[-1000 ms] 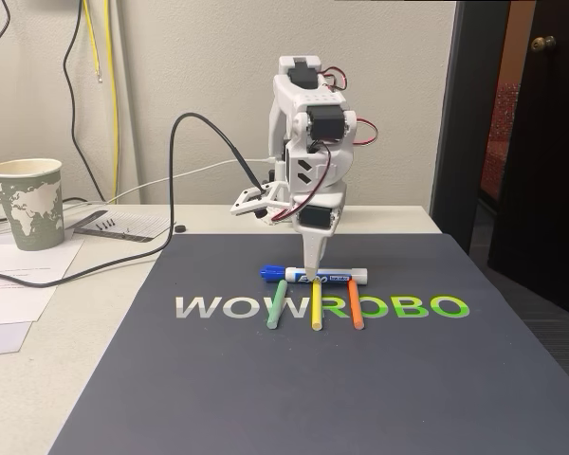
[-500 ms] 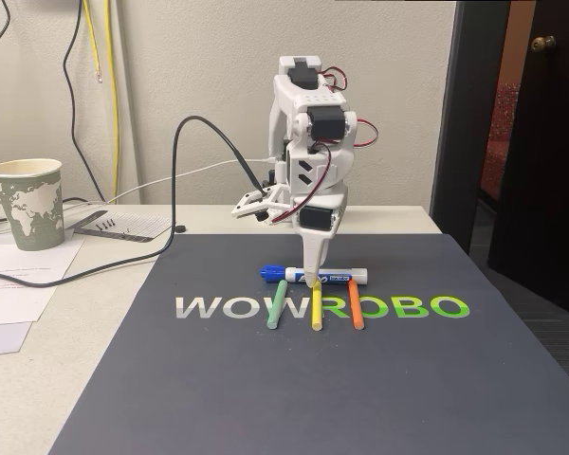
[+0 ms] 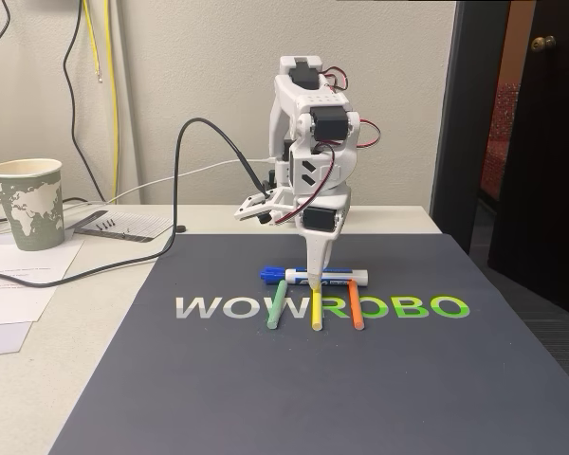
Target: Pick up the blue marker.
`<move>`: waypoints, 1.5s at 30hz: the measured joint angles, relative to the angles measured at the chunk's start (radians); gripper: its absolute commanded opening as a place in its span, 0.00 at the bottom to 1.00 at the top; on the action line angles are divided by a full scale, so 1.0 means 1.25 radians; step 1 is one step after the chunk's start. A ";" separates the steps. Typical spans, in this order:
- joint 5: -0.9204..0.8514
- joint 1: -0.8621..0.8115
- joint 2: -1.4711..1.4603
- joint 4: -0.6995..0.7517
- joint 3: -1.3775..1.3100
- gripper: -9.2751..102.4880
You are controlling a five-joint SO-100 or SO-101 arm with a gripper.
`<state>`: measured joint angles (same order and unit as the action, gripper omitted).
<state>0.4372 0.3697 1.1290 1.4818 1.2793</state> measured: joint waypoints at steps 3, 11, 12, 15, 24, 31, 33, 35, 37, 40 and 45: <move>0.000 0.000 0.000 -0.013 0.007 0.29; 0.000 0.000 -0.007 -0.048 0.007 0.28; 0.000 0.000 -0.007 -0.052 0.007 0.28; 0.006 0.000 -0.012 -0.065 0.007 0.28; 0.000 0.011 -0.021 -0.109 0.007 0.29; 0.000 0.013 -0.026 -0.119 0.007 0.29; 0.004 0.013 -0.027 -0.120 0.007 0.29; 0.007 0.013 -0.027 -0.120 0.007 0.29; 0.007 0.013 -0.027 -0.120 0.007 0.29; 0.007 0.013 -0.027 -0.120 0.007 0.29; 0.015 0.012 -0.027 -0.120 0.007 0.22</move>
<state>0.4556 0.3850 1.0953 1.3315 1.2885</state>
